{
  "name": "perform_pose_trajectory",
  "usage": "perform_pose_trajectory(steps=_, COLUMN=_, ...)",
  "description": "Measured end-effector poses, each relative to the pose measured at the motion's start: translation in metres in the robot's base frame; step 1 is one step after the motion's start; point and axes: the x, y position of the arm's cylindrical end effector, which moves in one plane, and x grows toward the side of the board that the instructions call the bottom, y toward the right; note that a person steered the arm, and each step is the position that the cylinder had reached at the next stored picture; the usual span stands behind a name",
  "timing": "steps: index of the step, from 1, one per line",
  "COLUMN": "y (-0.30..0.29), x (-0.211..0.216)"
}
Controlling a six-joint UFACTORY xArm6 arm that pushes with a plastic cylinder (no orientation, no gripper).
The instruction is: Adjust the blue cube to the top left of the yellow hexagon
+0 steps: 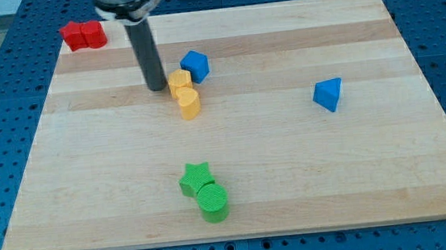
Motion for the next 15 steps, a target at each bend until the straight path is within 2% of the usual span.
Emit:
perform_pose_trajectory(steps=1, y=0.023, x=0.000)
perform_pose_trajectory(steps=2, y=0.003, x=-0.012)
perform_pose_trajectory(steps=3, y=-0.037, x=-0.047)
perform_pose_trajectory(steps=4, y=-0.028, x=-0.088)
perform_pose_trajectory(steps=5, y=0.042, x=-0.098)
perform_pose_trajectory(steps=6, y=0.079, x=-0.098)
perform_pose_trajectory(steps=9, y=0.071, x=-0.069)
perform_pose_trajectory(steps=15, y=0.025, x=-0.058)
